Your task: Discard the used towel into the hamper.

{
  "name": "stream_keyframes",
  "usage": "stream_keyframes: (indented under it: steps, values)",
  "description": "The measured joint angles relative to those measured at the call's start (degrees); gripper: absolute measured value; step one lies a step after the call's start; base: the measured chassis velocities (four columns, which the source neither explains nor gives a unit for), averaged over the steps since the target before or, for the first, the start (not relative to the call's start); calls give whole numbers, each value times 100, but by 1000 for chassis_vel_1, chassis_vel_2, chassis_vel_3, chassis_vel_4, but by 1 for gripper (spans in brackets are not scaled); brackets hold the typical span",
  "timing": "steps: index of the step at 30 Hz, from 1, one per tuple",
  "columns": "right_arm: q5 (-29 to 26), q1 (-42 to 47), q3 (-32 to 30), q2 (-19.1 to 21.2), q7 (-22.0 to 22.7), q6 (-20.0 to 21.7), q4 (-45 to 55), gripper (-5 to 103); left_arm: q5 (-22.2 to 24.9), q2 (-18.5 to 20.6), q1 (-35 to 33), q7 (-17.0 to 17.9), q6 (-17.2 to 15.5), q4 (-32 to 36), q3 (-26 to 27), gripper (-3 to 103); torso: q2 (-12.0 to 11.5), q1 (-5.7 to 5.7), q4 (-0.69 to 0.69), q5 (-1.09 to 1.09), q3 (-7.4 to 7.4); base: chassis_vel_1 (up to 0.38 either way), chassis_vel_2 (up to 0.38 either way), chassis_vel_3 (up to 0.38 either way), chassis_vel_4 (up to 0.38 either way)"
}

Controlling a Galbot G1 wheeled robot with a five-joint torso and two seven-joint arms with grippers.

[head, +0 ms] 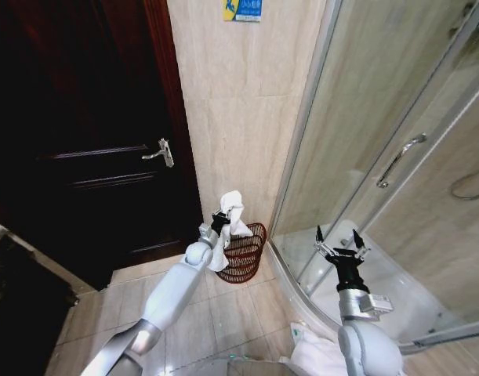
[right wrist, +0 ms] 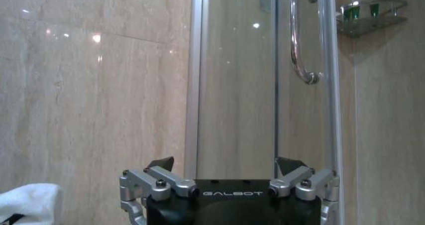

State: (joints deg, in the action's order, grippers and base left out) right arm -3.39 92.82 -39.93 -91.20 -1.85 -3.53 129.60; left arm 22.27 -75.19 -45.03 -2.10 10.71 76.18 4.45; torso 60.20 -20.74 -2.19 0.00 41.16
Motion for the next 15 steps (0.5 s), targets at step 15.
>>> stream_keyframes:
  steps: [15]
  values:
    - [-3, -18, 8, 13, -7, 21, 40, 100, -15, 105, -123, 16, -59, 244, 64, 6, -416, 184, 0, 0, -232, 0, 0, 0, 0]
